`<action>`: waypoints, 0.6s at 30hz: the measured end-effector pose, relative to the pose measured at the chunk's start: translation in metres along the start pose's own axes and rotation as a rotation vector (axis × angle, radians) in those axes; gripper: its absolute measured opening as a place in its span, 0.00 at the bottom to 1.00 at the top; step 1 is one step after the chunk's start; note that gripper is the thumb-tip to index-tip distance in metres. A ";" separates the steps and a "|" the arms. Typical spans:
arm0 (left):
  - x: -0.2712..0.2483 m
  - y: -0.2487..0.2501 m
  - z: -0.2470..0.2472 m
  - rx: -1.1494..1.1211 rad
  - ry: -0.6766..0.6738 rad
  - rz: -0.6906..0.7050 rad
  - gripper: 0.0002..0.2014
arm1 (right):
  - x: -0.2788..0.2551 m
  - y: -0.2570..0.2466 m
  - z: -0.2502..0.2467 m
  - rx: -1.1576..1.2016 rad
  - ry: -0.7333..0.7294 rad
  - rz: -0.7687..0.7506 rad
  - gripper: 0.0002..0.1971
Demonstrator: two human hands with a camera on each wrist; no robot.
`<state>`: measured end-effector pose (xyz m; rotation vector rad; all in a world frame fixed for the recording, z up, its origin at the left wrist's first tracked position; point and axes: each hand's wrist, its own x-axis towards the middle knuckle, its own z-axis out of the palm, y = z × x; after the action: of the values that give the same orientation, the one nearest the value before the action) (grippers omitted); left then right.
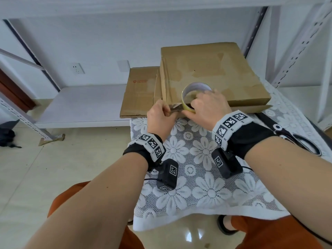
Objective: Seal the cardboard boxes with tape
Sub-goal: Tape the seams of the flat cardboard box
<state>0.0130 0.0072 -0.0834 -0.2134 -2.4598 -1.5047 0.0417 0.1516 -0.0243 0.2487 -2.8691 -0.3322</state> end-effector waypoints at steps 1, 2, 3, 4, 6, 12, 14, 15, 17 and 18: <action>0.002 0.001 -0.001 -0.003 0.016 0.012 0.20 | 0.002 0.000 0.000 0.010 -0.001 -0.001 0.27; 0.003 0.001 -0.002 -0.001 0.031 0.016 0.20 | 0.003 0.000 -0.001 0.020 -0.006 -0.001 0.26; 0.004 0.001 -0.002 0.004 0.042 0.012 0.20 | 0.003 -0.001 -0.003 0.027 -0.018 0.000 0.25; 0.004 0.001 -0.001 0.013 0.051 0.004 0.20 | 0.003 -0.002 -0.005 0.029 -0.033 -0.001 0.24; 0.002 0.000 0.001 0.038 0.057 -0.011 0.22 | -0.001 -0.002 -0.010 0.017 -0.096 -0.001 0.22; 0.003 0.000 0.008 0.096 0.050 -0.061 0.20 | -0.002 -0.011 -0.012 -0.101 -0.111 -0.004 0.15; 0.005 0.000 0.007 0.101 0.037 -0.065 0.19 | 0.002 -0.015 -0.009 -0.117 -0.116 0.008 0.10; 0.006 0.000 0.006 0.096 0.025 -0.063 0.19 | 0.003 -0.016 -0.006 -0.120 -0.116 0.012 0.09; 0.006 -0.001 0.002 0.076 -0.007 -0.049 0.17 | 0.007 -0.018 -0.004 -0.129 -0.104 0.011 0.08; 0.006 -0.002 0.001 0.068 -0.030 -0.044 0.15 | 0.008 -0.018 -0.002 -0.137 -0.097 0.012 0.08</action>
<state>0.0070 0.0066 -0.0839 -0.1715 -2.5497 -1.4422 0.0368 0.1322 -0.0247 0.1948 -2.9245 -0.5498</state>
